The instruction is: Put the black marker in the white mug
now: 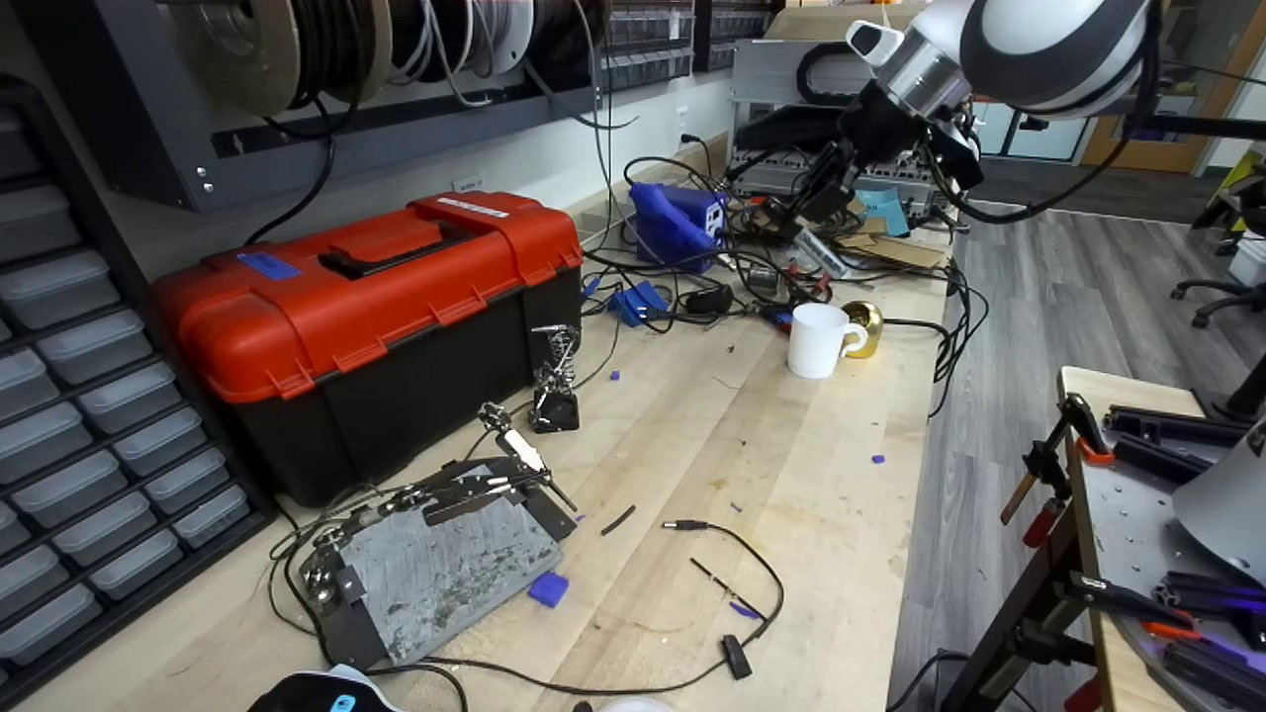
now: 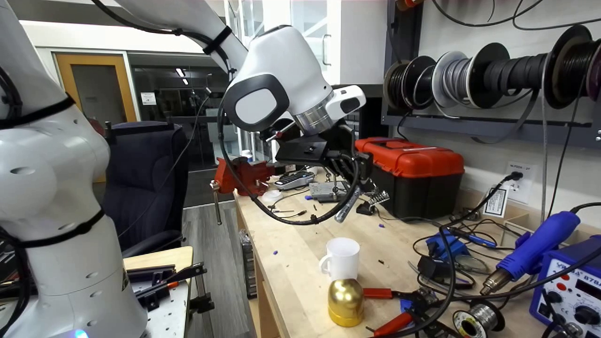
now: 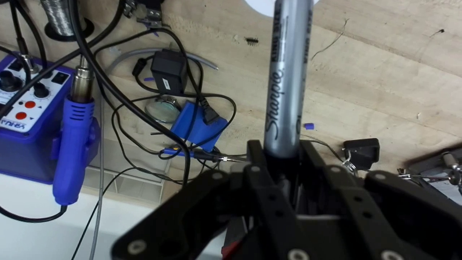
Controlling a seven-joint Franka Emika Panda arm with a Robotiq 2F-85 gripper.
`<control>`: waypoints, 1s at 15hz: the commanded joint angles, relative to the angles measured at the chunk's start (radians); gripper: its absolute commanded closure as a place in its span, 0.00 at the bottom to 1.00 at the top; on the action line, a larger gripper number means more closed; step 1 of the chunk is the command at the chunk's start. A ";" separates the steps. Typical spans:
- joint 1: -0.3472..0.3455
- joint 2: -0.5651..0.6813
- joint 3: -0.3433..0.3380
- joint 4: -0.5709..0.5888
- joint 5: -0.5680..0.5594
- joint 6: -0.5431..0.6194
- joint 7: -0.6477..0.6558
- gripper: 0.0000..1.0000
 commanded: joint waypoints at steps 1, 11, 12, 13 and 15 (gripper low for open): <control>0.053 0.005 -0.038 0.023 0.035 -0.026 -0.052 0.95; 0.140 0.049 -0.107 0.006 0.099 -0.002 -0.076 0.95; 0.142 0.054 -0.112 0.006 0.102 -0.002 -0.078 0.95; 0.144 0.059 -0.116 0.008 0.104 -0.001 -0.079 0.95; 0.147 0.069 -0.124 0.014 0.105 -0.004 -0.083 0.95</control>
